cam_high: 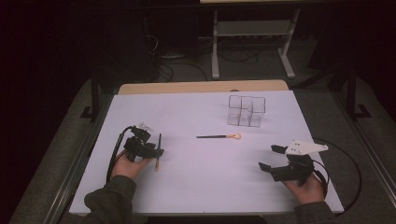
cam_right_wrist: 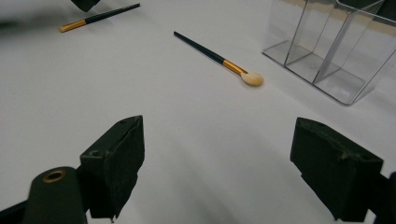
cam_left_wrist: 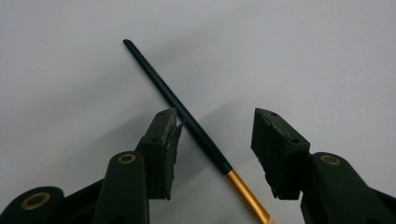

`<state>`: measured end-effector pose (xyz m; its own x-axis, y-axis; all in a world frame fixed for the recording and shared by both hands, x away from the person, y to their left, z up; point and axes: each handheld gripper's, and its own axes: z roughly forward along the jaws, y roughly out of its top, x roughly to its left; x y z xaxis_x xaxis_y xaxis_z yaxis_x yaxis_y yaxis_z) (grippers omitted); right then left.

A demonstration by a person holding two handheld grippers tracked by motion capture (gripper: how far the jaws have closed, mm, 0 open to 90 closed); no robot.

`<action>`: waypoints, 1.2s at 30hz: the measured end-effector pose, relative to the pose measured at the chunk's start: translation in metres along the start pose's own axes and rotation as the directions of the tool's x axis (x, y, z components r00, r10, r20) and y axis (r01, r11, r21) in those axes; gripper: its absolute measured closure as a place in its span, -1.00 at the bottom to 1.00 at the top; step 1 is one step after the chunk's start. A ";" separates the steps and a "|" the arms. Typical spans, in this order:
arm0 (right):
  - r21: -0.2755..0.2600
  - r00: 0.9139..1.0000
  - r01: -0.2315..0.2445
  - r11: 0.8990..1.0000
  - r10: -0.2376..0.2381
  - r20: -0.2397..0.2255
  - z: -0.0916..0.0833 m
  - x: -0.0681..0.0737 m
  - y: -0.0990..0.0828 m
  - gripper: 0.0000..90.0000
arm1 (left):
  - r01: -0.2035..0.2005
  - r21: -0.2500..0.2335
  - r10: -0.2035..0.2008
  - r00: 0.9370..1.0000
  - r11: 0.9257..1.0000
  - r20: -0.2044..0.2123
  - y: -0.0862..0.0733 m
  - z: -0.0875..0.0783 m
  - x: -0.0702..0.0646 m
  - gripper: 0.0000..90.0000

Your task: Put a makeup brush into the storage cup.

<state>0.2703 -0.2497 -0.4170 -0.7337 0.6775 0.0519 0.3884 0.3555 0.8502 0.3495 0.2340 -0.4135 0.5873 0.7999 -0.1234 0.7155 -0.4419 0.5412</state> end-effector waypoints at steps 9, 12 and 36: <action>-0.005 1.000 0.005 1.000 -0.005 0.003 -0.001 0.000 0.000 -0.63 | 0.001 0.029 -0.001 1.000 1.000 -0.004 -0.005 0.005 0.000 0.21; -0.005 1.000 0.005 1.000 -0.005 0.003 -0.001 0.000 0.000 -0.63 | 0.005 0.025 -0.004 1.000 1.000 -0.010 -0.005 0.006 -0.001 0.23; -0.023 1.000 0.005 1.000 -0.005 0.022 -0.006 -0.001 0.002 -0.63 | -0.078 0.131 0.091 0.991 0.988 -0.095 0.003 0.015 -0.009 0.85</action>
<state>0.2682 -0.2534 -0.4125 -0.7233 0.6896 0.0364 0.3717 0.3444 0.8621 0.3519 0.2198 -0.4234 0.6112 0.7914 0.0063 0.7108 -0.5524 0.4353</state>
